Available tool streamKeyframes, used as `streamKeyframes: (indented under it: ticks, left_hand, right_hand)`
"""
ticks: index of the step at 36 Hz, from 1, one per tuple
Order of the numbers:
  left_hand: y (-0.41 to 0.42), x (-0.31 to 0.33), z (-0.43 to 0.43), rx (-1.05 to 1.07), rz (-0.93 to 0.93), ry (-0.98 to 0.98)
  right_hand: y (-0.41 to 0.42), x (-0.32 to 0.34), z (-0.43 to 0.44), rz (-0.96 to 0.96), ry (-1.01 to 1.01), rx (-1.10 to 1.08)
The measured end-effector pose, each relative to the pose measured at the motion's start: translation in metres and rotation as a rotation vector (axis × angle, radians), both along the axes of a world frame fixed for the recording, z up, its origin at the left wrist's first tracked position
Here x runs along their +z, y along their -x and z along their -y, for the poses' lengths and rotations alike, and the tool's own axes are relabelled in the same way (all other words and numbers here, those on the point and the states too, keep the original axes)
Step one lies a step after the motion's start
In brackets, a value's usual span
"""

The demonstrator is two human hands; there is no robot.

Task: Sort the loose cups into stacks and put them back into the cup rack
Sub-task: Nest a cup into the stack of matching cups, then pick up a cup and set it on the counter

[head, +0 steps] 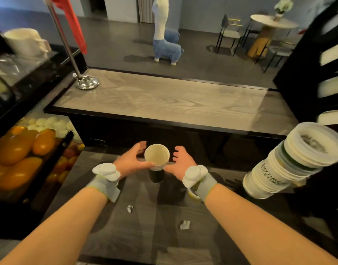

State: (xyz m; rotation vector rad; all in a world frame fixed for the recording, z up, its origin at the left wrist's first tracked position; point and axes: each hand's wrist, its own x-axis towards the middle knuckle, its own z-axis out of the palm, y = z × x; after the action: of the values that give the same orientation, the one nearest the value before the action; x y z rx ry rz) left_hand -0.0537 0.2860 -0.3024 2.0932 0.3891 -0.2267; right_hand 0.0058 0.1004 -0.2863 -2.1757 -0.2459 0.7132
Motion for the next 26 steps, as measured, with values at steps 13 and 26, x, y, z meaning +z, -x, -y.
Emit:
streamKeyframes:
  ticks: [13, 26]
  left_hand:
    - [-0.031, 0.154, 0.113, -0.221, 0.321, 0.078]
    - [-0.063, 0.178, 0.263, -0.492, 0.23, 0.094]
  right_hand:
    - [0.003, 0.172, 0.126, 0.454, -0.003, 0.026]
    - [0.009, 0.213, 0.285, 0.526, -0.041, -0.266]
